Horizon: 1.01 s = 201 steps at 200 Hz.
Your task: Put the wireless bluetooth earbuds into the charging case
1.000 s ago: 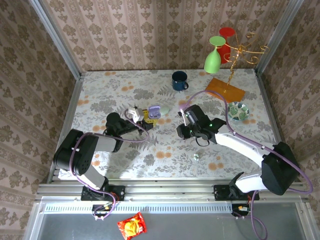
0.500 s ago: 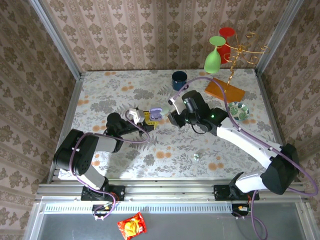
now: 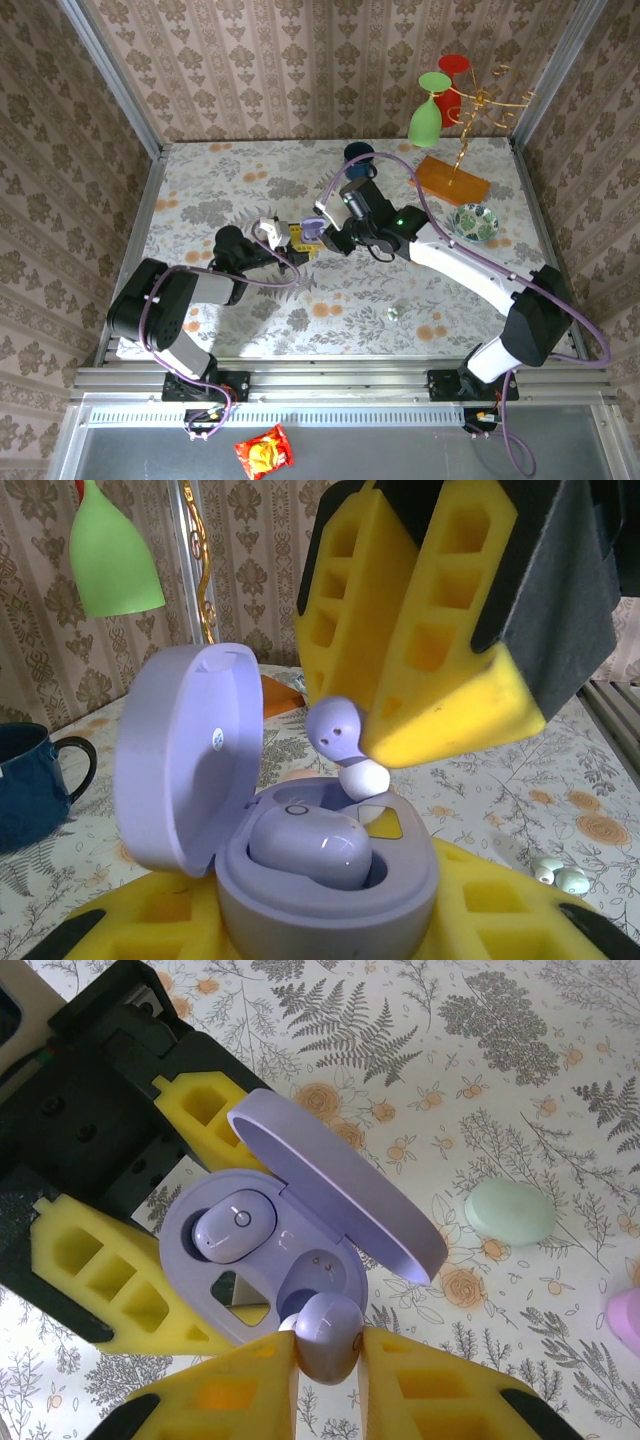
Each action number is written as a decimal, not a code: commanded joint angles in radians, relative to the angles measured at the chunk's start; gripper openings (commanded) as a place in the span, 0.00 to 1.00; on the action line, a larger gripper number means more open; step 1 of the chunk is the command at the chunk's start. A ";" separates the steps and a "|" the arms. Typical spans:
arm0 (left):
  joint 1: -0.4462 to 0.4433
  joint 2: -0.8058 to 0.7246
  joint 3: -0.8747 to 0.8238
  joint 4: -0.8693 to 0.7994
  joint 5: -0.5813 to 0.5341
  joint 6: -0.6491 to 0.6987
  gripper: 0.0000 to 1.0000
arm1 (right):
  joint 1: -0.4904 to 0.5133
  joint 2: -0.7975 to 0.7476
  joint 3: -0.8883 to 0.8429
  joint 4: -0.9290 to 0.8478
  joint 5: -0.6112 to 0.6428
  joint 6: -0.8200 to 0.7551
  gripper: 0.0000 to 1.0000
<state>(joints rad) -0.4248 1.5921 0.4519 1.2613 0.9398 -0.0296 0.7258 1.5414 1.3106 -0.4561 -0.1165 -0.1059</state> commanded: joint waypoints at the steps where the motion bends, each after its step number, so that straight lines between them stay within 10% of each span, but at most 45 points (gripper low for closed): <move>1: -0.002 -0.021 -0.004 0.029 0.025 -0.013 0.34 | 0.012 0.018 0.032 -0.040 0.015 -0.032 0.23; 201: 0.016 -0.013 -0.002 0.030 0.032 -0.010 0.34 | 0.020 -0.047 0.021 -0.007 0.005 -0.005 0.41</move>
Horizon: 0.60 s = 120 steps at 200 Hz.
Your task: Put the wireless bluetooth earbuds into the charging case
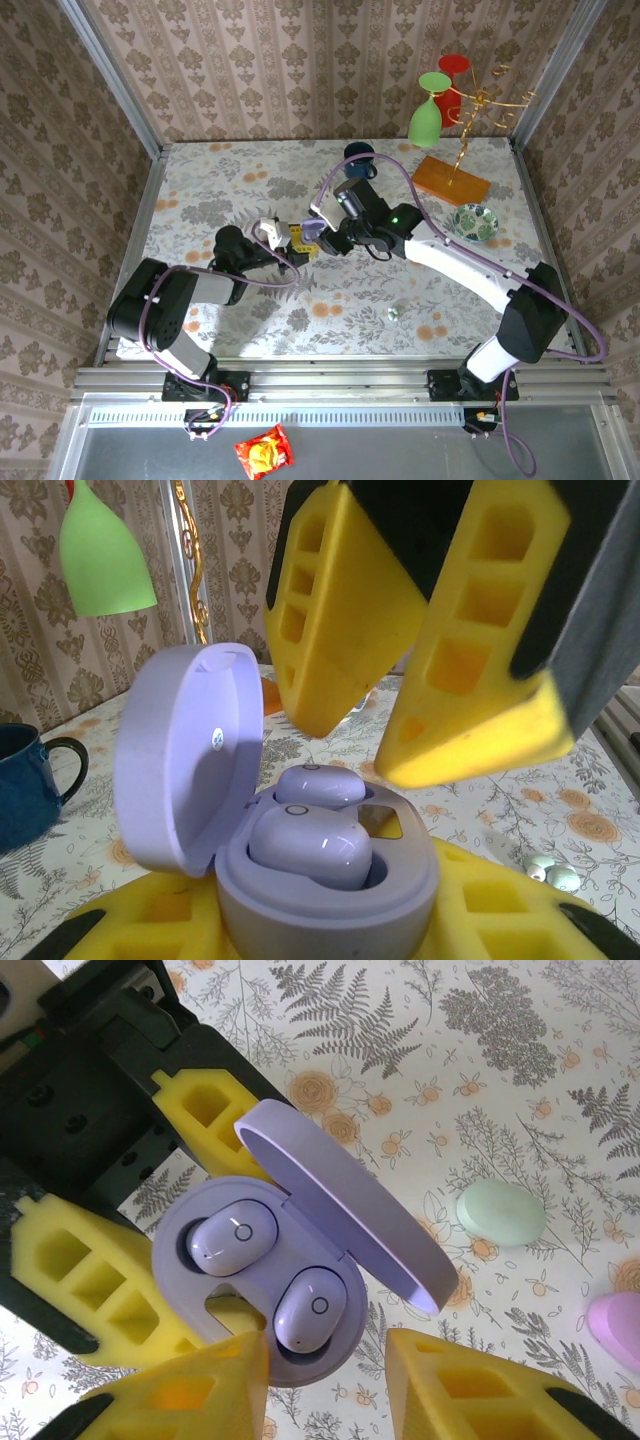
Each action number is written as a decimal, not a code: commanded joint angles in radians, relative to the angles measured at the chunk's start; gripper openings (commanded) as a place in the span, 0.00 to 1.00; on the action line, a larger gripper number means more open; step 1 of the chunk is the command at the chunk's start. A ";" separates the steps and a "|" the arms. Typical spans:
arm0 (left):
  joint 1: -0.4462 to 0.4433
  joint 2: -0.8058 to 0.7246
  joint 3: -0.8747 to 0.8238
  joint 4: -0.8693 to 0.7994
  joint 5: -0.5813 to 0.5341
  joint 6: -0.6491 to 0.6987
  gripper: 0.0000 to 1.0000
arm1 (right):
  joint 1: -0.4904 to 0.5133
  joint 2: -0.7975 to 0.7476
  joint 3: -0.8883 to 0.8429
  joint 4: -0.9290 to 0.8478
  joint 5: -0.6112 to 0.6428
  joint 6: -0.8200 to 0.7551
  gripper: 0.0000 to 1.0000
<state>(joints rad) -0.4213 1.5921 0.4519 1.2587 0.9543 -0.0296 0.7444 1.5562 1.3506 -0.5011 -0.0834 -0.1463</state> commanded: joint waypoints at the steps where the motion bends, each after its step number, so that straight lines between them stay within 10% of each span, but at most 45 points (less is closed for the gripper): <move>1: 0.013 -0.013 -0.002 0.033 0.018 -0.010 0.34 | 0.000 -0.063 -0.020 0.039 -0.030 0.037 0.41; 120: 0.021 -0.027 -0.018 0.033 0.050 0.041 0.33 | -0.082 0.086 0.152 0.067 -0.107 0.278 0.39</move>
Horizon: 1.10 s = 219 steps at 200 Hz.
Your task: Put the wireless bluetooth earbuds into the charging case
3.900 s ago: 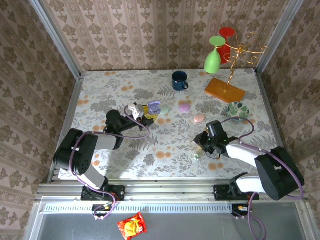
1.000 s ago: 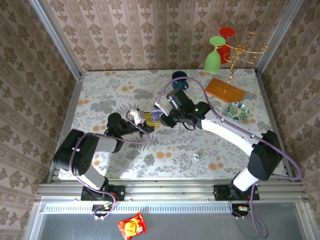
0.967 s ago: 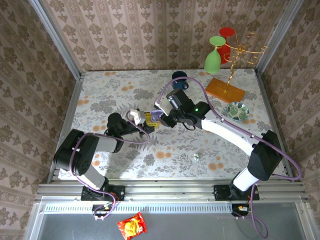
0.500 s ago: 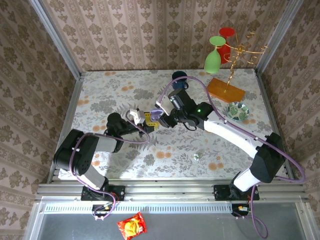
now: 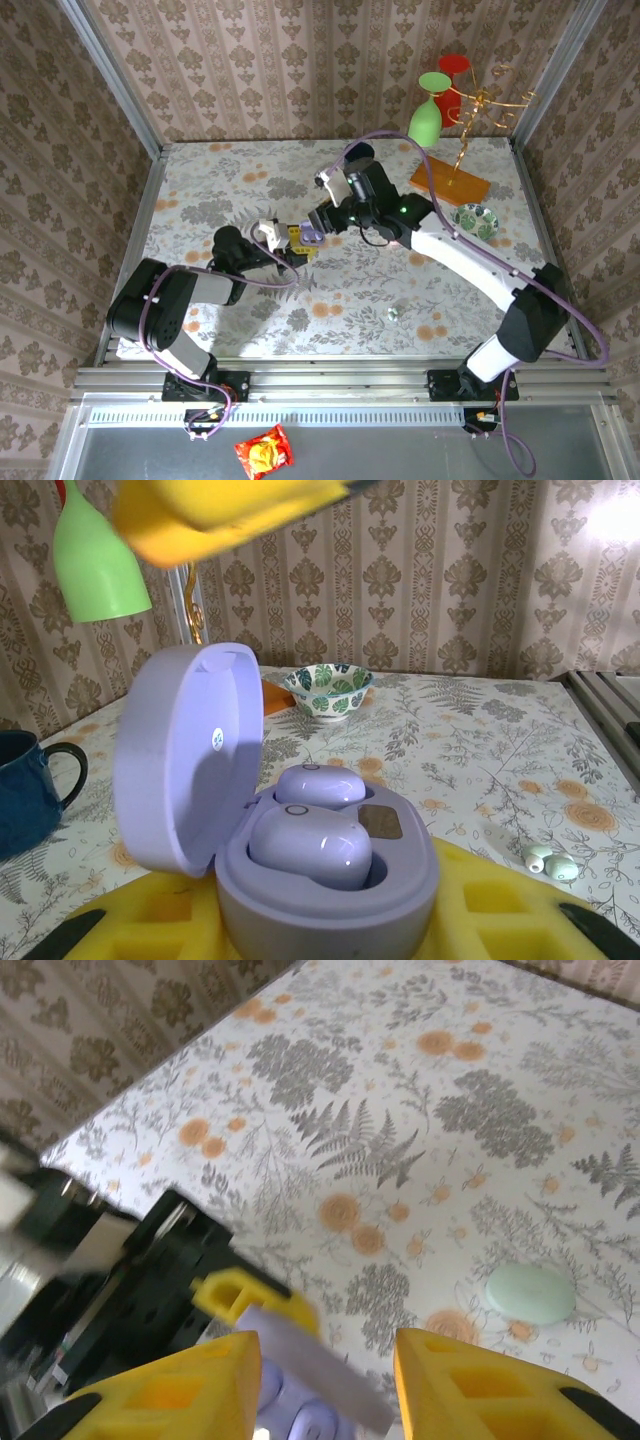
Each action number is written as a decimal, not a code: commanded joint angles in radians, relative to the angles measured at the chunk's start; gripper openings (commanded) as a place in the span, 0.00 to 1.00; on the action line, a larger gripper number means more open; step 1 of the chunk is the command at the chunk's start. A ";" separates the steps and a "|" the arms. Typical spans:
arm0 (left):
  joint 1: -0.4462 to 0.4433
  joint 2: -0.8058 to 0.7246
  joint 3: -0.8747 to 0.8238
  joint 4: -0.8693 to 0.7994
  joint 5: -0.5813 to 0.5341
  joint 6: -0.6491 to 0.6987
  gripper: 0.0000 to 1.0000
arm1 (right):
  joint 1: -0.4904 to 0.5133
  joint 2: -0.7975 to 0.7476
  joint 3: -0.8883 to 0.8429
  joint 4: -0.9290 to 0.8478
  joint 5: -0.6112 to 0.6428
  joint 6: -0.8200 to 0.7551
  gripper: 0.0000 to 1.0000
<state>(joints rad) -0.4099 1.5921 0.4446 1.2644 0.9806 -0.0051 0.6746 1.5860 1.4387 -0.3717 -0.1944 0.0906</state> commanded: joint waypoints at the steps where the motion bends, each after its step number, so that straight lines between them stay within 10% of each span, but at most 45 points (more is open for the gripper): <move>1: 0.010 -0.027 -0.010 0.027 0.023 0.015 0.33 | -0.012 0.057 0.066 -0.065 0.004 0.041 0.39; 122: 0.015 -0.046 0.029 0.028 -0.054 -0.109 0.33 | -0.034 -0.020 0.002 -0.092 -0.152 0.035 0.38; 219: -0.031 -0.088 0.076 0.030 -0.197 -0.142 0.32 | -0.248 -0.065 -0.291 0.473 -0.668 0.844 0.66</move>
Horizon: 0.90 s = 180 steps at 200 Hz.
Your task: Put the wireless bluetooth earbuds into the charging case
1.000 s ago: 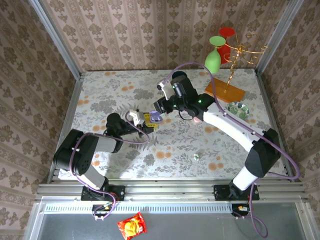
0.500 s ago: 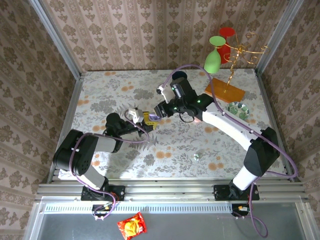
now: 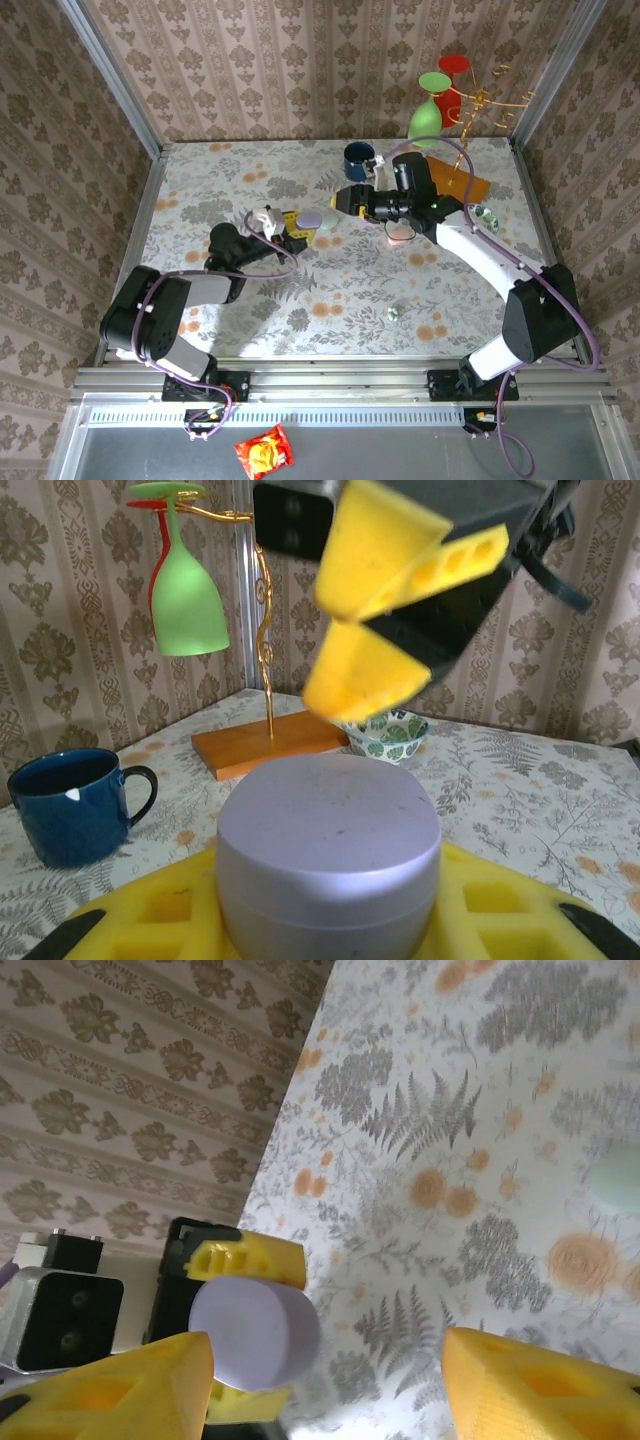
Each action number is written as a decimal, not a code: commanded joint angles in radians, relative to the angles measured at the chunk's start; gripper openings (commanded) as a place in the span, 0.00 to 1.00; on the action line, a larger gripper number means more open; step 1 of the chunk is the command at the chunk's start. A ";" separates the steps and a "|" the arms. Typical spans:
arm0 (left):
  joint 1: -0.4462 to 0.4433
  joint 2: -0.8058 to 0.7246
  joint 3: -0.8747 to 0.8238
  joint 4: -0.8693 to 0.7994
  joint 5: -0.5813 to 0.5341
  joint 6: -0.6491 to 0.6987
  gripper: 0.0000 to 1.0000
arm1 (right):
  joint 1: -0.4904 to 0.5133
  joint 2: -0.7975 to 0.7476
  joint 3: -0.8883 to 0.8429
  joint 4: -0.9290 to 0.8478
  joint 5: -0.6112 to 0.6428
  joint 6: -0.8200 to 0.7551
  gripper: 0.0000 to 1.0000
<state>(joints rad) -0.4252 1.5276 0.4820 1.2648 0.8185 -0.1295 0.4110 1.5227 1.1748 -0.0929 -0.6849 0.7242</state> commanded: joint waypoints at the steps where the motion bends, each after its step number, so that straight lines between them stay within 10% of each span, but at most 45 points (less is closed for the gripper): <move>1: -0.016 -0.022 0.039 0.029 -0.035 -0.017 0.32 | 0.016 -0.002 -0.029 0.198 -0.179 0.214 0.66; 115: -0.075 -0.044 0.062 0.029 -0.060 -0.002 0.33 | 0.063 0.075 -0.046 0.332 -0.271 0.306 0.62; 180: -0.080 -0.034 0.056 0.027 -0.058 0.019 0.33 | 0.042 0.086 -0.074 0.374 -0.248 0.348 0.24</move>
<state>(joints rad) -0.4969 1.5093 0.5182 1.2770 0.7422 -0.1307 0.4591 1.6058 1.1164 0.2268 -0.9230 1.0576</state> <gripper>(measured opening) 0.368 0.294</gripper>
